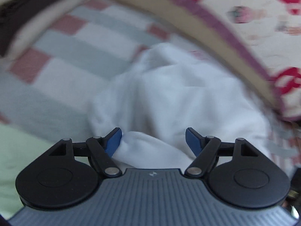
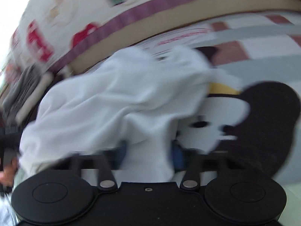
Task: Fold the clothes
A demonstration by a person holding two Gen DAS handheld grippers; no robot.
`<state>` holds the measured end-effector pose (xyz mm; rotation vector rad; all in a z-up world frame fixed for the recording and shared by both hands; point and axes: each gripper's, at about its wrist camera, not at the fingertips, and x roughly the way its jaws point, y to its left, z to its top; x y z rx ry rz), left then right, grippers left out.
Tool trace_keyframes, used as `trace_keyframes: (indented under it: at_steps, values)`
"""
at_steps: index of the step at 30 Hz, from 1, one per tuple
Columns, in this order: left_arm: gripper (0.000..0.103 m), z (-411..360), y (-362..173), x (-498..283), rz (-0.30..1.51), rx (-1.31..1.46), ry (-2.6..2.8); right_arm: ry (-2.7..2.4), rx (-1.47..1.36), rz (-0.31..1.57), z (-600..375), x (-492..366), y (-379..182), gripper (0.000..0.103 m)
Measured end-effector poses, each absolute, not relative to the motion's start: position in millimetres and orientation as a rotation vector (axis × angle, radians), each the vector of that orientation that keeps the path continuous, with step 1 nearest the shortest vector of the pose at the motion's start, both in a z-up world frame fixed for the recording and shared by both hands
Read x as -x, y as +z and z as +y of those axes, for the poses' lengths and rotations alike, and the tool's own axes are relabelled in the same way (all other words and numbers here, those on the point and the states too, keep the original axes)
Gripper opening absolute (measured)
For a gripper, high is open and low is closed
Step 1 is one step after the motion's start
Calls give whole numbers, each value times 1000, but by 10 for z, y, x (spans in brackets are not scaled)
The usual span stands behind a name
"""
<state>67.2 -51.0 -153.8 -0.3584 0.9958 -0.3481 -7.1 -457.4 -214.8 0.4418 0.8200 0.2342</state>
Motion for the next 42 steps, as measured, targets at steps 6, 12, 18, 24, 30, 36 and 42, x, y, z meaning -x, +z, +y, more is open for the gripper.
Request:
trace_keyframes:
  at_steps: [6, 12, 18, 24, 30, 36, 42]
  values:
    - [3, -489, -1222, -653, 880, 292, -265, 62, -169, 614, -4938, 26, -1180, 1]
    - [3, -383, -732, -632, 688, 258, -129, -308, 53, 465, -5700, -437, -294, 4]
    - [27, -461, -948, -634, 777, 220, -170, -306, -113, 567, -5897, -549, -675, 41]
    - [48, -619, -1262, -619, 887, 165, -221, -141, -216, 708, -5648, -272, -1256, 42]
    - [53, -587, -1447, -611, 965, 140, -129, 87, -134, 789, -5195, 67, -1467, 42]
    - [54, -375, -1551, -578, 1067, 279, 22, 360, 127, 831, -4455, 159, -1502, 46]
    - [68, -509, -1534, -673, 1095, 183, -39, 230, 198, 847, -4195, -157, -1755, 53]
